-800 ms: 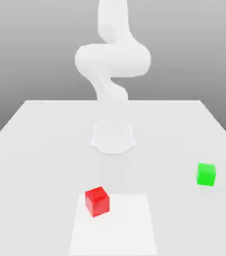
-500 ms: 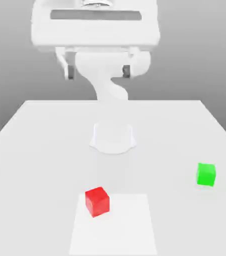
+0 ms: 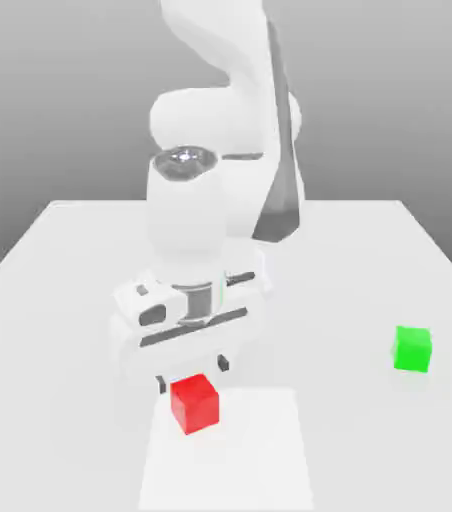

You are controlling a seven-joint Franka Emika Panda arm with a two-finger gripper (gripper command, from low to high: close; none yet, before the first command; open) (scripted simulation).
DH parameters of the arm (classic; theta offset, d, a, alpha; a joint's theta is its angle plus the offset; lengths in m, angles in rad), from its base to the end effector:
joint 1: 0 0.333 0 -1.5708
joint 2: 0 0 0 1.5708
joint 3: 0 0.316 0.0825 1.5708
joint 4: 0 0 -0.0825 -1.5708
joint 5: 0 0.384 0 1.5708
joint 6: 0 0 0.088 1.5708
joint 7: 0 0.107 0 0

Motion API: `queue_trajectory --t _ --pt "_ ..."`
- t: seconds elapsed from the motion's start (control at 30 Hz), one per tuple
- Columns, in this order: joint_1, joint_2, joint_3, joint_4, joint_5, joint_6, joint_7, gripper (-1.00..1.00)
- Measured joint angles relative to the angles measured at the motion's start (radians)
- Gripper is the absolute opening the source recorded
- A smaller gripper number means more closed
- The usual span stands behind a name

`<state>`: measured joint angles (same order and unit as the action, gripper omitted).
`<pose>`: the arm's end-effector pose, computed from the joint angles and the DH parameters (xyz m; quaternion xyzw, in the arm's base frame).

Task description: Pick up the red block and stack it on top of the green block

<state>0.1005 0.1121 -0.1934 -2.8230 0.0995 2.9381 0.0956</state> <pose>0.3627 -0.0433 0.1730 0.9899 -0.1418 0.0031 0.0006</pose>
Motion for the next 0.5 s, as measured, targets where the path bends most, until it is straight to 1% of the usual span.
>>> queue_trajectory --t 0.1,0.13,0.37,0.5 --pt "-0.052 0.083 0.070 0.011 0.071 0.068 -0.051 0.00" --pt "-0.068 0.103 0.089 0.013 0.083 0.086 -0.059 -1.00" --pt "-0.072 0.105 0.093 0.013 0.082 0.086 -0.058 -1.00" --pt "-0.053 0.011 0.050 0.001 -0.013 0.009 0.009 -1.00"
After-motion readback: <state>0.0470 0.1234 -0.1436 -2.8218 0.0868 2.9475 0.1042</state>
